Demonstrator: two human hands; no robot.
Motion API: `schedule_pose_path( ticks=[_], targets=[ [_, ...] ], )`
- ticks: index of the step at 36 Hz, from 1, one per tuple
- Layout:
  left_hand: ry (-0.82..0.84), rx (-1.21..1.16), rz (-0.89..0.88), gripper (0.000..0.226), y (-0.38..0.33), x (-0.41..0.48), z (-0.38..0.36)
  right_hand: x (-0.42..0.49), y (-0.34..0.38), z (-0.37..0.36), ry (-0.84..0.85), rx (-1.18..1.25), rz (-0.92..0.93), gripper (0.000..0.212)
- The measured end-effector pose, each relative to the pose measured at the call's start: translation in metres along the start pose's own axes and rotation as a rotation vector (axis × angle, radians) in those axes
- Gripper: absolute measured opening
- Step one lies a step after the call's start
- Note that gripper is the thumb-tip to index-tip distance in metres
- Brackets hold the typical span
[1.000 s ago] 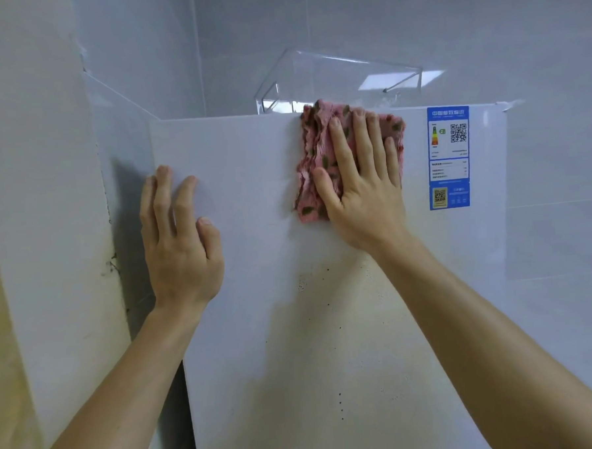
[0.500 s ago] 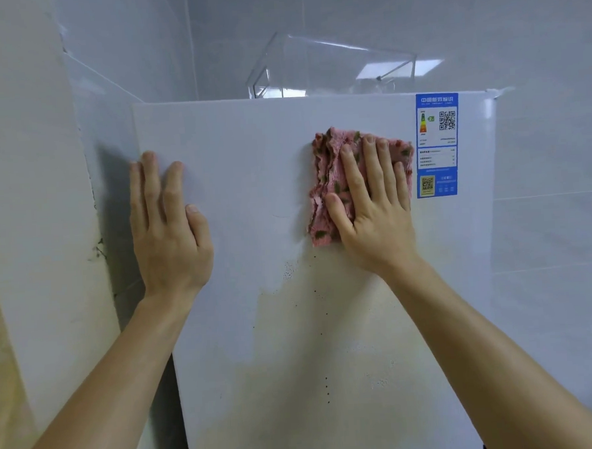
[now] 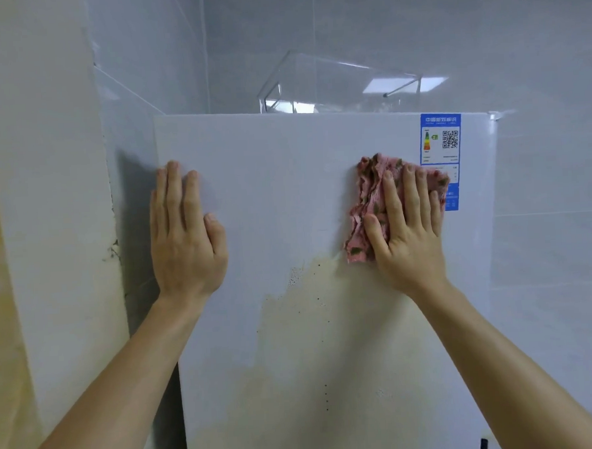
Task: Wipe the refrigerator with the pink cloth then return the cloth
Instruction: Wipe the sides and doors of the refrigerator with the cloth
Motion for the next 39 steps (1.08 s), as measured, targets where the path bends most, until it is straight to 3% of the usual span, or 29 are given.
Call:
schedule_pose_path(
  ticks=[12, 23, 39],
  targets=[
    [0.001, -0.014, -0.020, 0.055, 0.000, 0.000, 0.000, 0.074, -0.024, 0.022, 0.059, 0.008, -0.044, 0.071],
    [-0.020, -0.011, -0.028, 0.053, 0.001, -0.003, -0.003, 0.000, -0.063, 0.014, 0.054, 0.051, -0.120, 0.072],
    [-0.015, 0.007, -0.022, 0.057, 0.000, -0.003, -0.006, 0.048, -0.079, 0.026, 0.079, 0.045, -0.169, 0.074]
  ],
)
Point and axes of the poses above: each hand's wrist, its own x-axis towards the middle knuckle, its own z-axis out of the back of the hand, y = z × x, the point moved 9 cm from there along x, towards the middle knuckle, and after that the axes turned 2 degrees about z, right-handed, at the moved point
